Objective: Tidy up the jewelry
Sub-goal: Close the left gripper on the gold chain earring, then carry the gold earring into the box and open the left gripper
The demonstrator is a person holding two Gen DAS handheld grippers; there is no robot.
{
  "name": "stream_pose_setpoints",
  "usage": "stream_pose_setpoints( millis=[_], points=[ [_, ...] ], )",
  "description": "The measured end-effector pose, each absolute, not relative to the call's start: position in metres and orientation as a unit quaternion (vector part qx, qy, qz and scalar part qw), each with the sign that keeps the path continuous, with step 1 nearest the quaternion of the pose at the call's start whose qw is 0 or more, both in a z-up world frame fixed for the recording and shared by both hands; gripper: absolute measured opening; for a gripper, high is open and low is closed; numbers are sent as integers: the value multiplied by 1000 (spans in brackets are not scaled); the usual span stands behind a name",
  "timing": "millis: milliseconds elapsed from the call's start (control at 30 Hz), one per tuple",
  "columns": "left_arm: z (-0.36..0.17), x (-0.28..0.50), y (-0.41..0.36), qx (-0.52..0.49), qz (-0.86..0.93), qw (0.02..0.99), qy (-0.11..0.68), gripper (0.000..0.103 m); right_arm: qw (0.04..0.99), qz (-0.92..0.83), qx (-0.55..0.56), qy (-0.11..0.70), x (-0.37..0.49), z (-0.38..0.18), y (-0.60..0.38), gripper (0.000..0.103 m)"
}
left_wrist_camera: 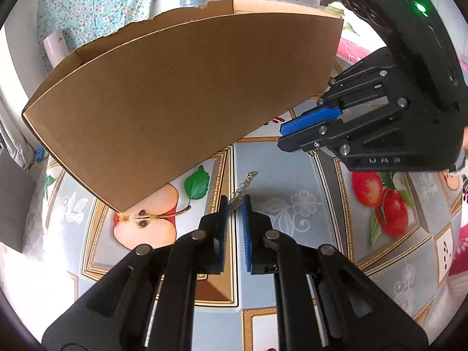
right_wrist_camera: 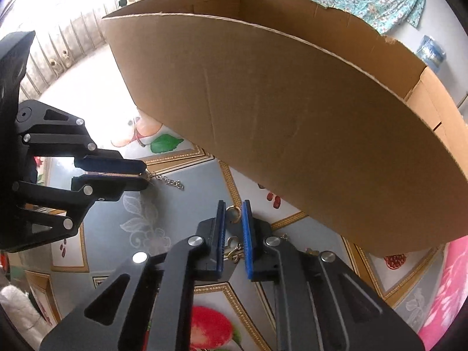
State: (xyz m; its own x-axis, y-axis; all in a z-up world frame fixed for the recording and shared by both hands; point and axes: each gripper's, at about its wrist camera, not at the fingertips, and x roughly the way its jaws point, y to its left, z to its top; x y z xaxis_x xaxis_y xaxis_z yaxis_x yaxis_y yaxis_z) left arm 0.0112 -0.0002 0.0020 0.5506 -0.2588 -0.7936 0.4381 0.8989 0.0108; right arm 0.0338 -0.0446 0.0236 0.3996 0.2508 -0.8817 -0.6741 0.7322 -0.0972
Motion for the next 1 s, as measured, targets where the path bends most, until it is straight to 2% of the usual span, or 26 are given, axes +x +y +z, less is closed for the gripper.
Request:
stream_pose_setpoints(
  millis=[167, 633, 867, 1000],
  points=[
    [11, 13, 6, 97, -198, 878, 425, 0, 818, 288, -190, 461, 25, 32, -51, 10],
    [36, 6, 17, 73, -205, 885, 413, 0, 837, 304, -89, 446, 22, 81, -91, 10],
    [99, 16, 22, 49, -228, 900, 367, 0, 866, 300, -51, 396, 41, 137, -105, 10],
    [131, 62, 22, 29, -233, 894, 382, 0, 866, 290, -32, 406, 89, 154, -104, 10]
  ],
)
